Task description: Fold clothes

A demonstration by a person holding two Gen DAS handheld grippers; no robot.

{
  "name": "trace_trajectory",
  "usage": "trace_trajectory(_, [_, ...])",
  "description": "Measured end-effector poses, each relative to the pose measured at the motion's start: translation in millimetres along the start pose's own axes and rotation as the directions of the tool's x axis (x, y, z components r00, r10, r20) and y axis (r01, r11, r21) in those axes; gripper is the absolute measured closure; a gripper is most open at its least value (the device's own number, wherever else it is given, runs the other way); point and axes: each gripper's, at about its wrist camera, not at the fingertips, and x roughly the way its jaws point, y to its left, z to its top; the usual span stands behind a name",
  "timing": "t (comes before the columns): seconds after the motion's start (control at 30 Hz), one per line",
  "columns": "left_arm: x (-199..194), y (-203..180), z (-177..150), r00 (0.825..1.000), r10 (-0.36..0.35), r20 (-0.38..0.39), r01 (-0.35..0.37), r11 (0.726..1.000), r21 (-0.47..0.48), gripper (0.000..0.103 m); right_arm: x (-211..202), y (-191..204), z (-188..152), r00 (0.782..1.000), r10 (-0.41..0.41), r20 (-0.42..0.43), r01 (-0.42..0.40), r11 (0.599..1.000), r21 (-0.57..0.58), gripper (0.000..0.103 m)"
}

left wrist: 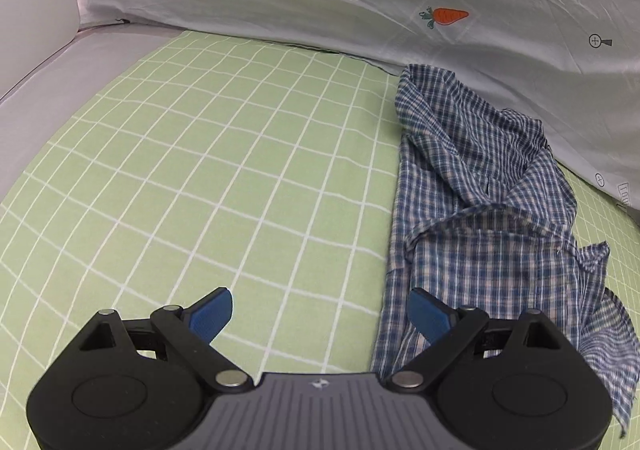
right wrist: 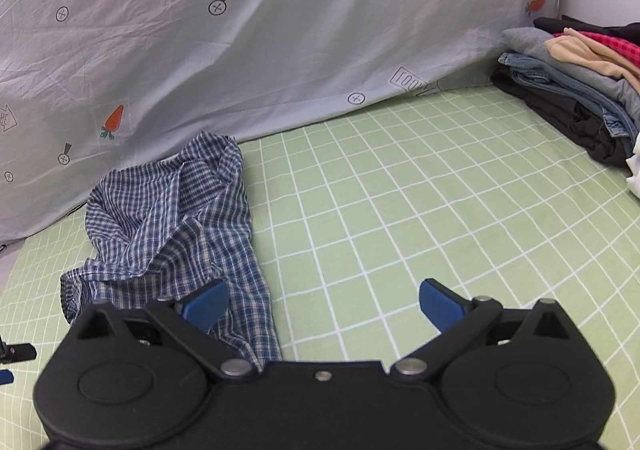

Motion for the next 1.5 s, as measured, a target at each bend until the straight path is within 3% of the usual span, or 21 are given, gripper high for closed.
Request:
trace_trajectory(0.1, [-3.4,9.5,-21.0,0.999,0.001,-0.046,-0.002,1.000,-0.018,0.009,-2.3,-2.6,-3.9,0.999,-0.033,-0.030,0.031,0.998,-0.055,0.000])
trace_trajectory(0.17, [-2.4,10.0,-30.0,0.998,-0.005,-0.066,0.004,1.000,-0.023,0.009,8.8,-1.5,-12.5,0.992,-0.041,-0.123,0.026,0.992,-0.123,0.000])
trace_trajectory(0.23, [-0.8,5.8,-33.4,0.997,-0.017,-0.075,0.016,1.000,-0.016,0.009,22.0,7.2,-24.5,0.978,-0.008,-0.210,-0.032,0.981,-0.190,0.000])
trace_trajectory(0.37, [-0.1,-5.9,-33.1,0.997,-0.033,-0.066,0.035,0.999,0.028,0.009,40.4,46.5,-36.5,0.969,0.046,-0.243,-0.132,0.927,-0.351,0.000])
trace_trajectory(0.5, [-0.9,-10.3,-35.3,0.997,-0.026,-0.070,0.030,0.998,0.051,0.009,51.9,91.0,-15.6,0.976,0.144,-0.161,-0.199,0.893,-0.405,0.000])
trace_trajectory(0.6, [-0.2,-11.3,-35.8,0.997,-0.023,-0.074,0.027,0.998,0.059,0.009,67.5,113.4,7.4,0.971,0.208,-0.122,-0.237,0.910,-0.341,0.000])
trace_trajectory(0.67, [-2.0,-11.8,-34.7,0.998,-0.017,-0.063,0.021,0.998,0.061,0.009,75.0,118.8,16.9,0.973,0.207,-0.101,-0.228,0.928,-0.296,0.000])
trace_trajectory(0.77, [-5.3,-8.6,-32.0,0.999,-0.015,-0.050,0.017,0.999,0.046,0.009,70.8,107.1,23.4,0.980,0.188,-0.063,-0.197,0.959,-0.204,0.000])
trace_trajectory(0.93, [-6.5,2.5,-36.7,0.997,-0.039,-0.067,0.037,0.999,-0.028,0.009,48.7,51.8,8.5,0.989,0.126,-0.081,-0.129,0.991,-0.037,0.000])
trace_trajectory(1.1, [-3.7,7.8,-45.8,0.987,-0.125,-0.104,0.112,0.986,-0.126,0.009,33.4,-0.2,-33.4,0.967,0.143,-0.210,-0.104,0.977,0.187,0.012])
trace_trajectory(1.23, [3.5,7.8,-50.5,0.975,-0.190,-0.115,0.167,0.969,-0.181,0.011,31.4,-7.4,-57.3,0.940,0.189,-0.283,-0.122,0.963,0.239,0.027])
trace_trajectory(1.33, [8.8,7.8,-54.0,0.964,-0.238,-0.121,0.208,0.953,-0.222,0.019,32.3,-1.0,-60.3,0.922,0.236,-0.306,-0.171,0.960,0.223,0.042])
trace_trajectory(1.4, [12.8,8.0,-56.2,0.954,-0.272,-0.124,0.234,0.939,-0.252,0.040,35.9,5.1,-57.6,0.909,0.266,-0.321,-0.202,0.954,0.220,0.058])
trace_trajectory(1.47, [20.1,10.8,-57.0,0.938,-0.317,-0.138,0.263,0.913,-0.311,0.066,38.5,11.6,-54.8,0.905,0.268,-0.331,-0.213,0.958,0.191,0.062])
trace_trajectory(1.5, [22.3,12.0,-57.4,0.931,-0.337,-0.141,0.275,0.901,-0.335,0.071,38.6,15.3,-53.2,0.907,0.261,-0.331,-0.219,0.963,0.159,0.074])
